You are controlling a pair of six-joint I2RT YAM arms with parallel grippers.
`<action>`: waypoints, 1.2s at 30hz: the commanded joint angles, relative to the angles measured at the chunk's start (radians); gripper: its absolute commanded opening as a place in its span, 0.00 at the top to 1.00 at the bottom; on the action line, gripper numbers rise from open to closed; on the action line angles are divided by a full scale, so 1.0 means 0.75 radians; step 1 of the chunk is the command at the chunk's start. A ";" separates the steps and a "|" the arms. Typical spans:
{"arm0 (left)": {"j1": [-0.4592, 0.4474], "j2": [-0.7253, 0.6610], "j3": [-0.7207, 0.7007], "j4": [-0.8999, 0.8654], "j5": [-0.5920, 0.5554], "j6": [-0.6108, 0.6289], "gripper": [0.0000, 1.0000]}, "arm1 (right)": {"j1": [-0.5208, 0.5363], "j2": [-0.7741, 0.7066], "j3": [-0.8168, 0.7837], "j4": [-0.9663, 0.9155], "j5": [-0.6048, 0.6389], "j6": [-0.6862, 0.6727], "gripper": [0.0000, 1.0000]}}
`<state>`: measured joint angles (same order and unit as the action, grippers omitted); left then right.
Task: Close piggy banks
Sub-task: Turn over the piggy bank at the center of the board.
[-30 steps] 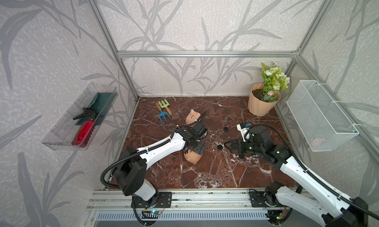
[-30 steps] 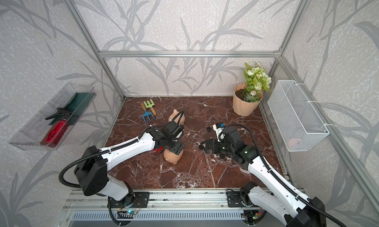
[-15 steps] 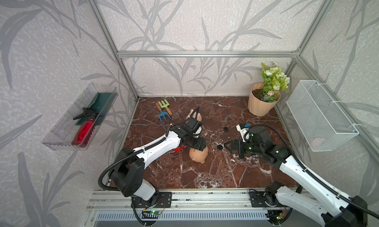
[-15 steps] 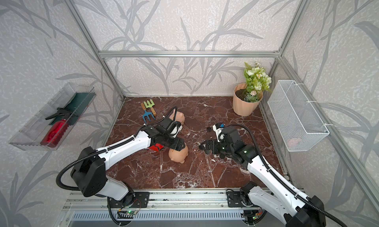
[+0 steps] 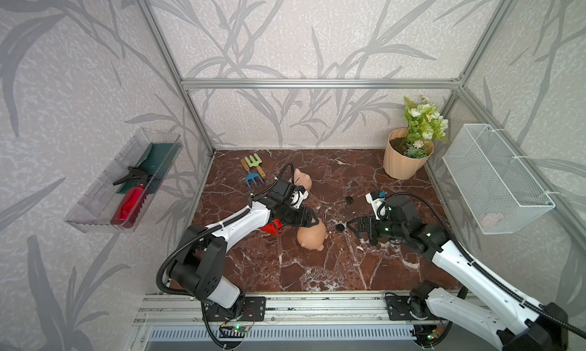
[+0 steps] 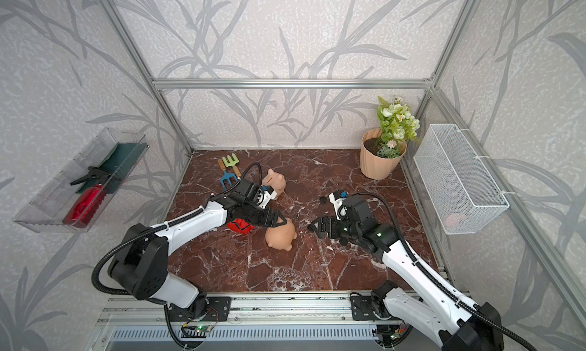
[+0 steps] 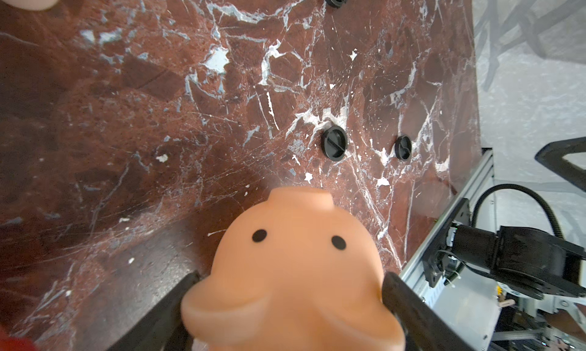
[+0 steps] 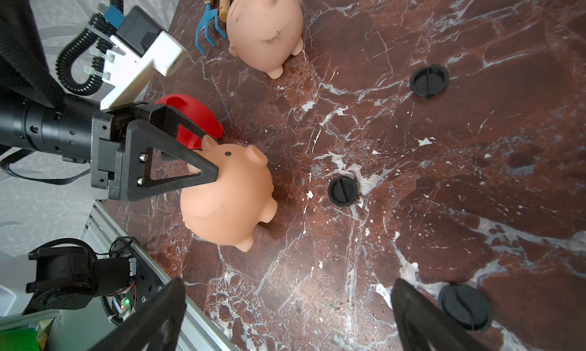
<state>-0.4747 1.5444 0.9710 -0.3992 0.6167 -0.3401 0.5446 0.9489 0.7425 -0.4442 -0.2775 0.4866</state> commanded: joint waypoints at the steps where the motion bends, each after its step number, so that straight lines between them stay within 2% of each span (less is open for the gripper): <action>1: 0.034 0.031 0.000 0.081 0.168 0.016 0.19 | 0.008 0.009 -0.014 -0.025 0.008 0.004 0.01; 13: 0.070 0.099 0.047 0.009 0.084 0.059 0.04 | 0.008 0.011 -0.018 -0.023 0.012 0.006 0.01; 22: 0.082 0.113 0.104 -0.077 -0.017 0.085 0.02 | 0.008 0.032 -0.010 -0.017 0.004 0.005 0.01; 36: 0.079 0.103 0.184 -0.149 -0.074 0.084 0.01 | 0.007 0.046 -0.007 -0.013 0.008 0.006 0.01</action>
<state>-0.4175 1.6249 1.0767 -0.4675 0.5858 -0.2981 0.5446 0.9787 0.7349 -0.4469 -0.2768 0.4866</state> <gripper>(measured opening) 0.994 0.992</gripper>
